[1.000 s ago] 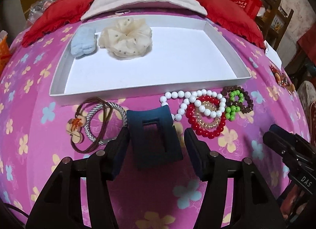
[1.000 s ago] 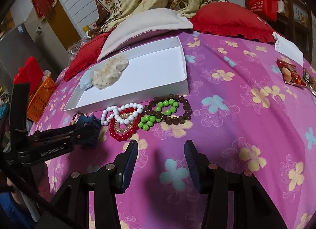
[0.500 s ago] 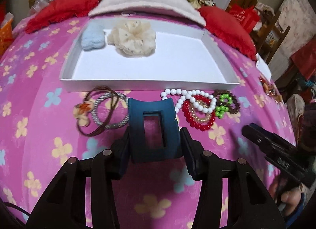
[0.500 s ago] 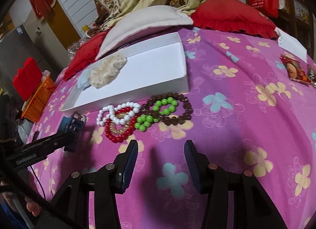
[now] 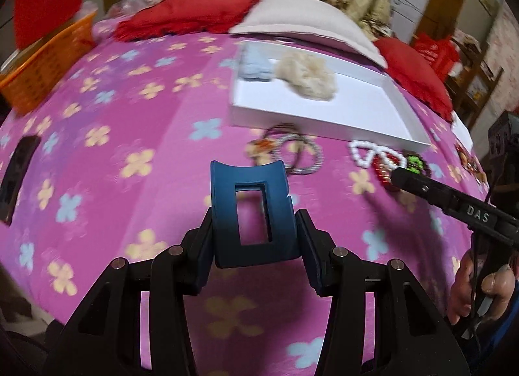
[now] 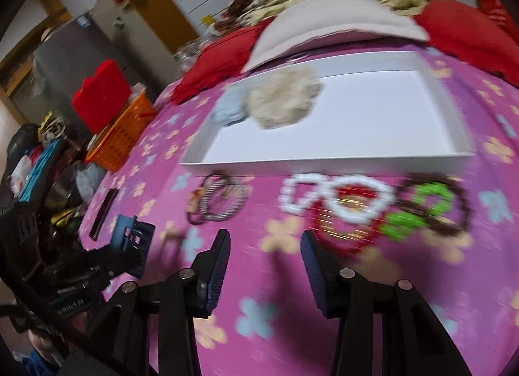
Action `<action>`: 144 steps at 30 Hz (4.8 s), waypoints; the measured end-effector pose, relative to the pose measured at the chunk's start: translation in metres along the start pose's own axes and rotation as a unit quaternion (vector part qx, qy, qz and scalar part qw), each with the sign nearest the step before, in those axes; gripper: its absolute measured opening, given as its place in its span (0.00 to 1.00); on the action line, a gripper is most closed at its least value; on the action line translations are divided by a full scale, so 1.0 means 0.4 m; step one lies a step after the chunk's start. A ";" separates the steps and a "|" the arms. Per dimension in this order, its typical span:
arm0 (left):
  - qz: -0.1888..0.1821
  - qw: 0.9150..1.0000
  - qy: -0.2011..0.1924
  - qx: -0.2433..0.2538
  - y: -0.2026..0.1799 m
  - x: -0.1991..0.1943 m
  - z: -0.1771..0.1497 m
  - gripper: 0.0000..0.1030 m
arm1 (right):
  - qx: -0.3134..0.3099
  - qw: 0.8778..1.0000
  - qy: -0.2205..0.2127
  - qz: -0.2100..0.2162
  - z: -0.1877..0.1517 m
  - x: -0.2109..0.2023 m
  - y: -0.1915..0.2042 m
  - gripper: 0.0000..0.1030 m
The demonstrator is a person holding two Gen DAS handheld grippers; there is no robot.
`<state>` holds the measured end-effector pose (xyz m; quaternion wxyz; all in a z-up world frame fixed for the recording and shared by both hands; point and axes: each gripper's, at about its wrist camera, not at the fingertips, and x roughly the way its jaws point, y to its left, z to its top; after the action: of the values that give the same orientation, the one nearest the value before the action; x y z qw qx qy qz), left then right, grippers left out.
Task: Organize jewelry
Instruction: 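Hold the claw clip in left tool while right tool grasps the flower-charm hair ties, then place the claw clip and hair ties into the tray with both tools, then grasp the silver bangle with the left tool and lift it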
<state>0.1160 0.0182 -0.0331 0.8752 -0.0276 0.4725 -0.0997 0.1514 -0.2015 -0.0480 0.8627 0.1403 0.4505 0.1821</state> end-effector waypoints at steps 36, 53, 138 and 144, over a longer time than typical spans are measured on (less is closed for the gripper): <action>0.005 0.998 -0.031 -0.051 0.185 -0.010 -0.029 0.45 | -0.160 0.981 0.064 -0.088 0.097 0.321 0.270 0.35; 0.012 0.997 -0.050 -0.061 0.212 -0.058 -0.041 0.45 | -0.180 0.981 0.040 -0.067 0.061 0.228 0.331 0.33; 0.009 0.999 0.040 -0.002 0.013 0.205 0.106 0.06 | 0.024 0.998 -0.013 -0.065 -0.056 -0.051 -0.089 0.47; -0.009 0.999 0.034 -0.036 0.069 0.168 0.061 0.06 | 0.000 0.999 -0.011 -0.047 -0.026 -0.014 -0.053 0.47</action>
<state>0.1763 0.0306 -0.0788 0.8561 -0.0596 0.5052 -0.0912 0.1440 -0.2223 -0.0583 0.8750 0.1213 0.4474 0.1397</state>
